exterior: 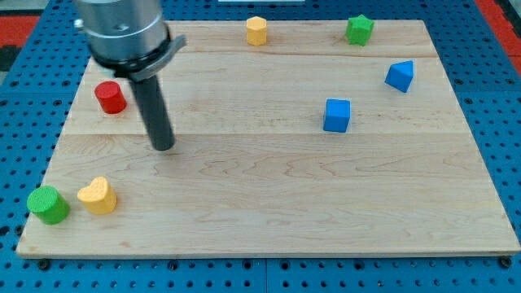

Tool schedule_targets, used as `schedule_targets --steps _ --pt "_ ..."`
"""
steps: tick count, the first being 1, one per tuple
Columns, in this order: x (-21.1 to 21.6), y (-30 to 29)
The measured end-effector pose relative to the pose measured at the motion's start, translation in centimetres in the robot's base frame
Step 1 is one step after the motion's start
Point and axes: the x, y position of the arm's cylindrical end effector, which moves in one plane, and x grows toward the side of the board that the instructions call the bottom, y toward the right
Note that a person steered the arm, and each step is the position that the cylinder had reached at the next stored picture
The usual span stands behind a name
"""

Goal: Move the blue triangle diagonally bottom left to the green star

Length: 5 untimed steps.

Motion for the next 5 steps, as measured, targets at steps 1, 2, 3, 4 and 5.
schedule_targets --steps 1,2,3,4,5 --pt "-0.1 7.7" --pt "2.6 22.9" --pt "-1.6 32.1" --pt "-5.9 29.0" --pt "-4.5 15.1"
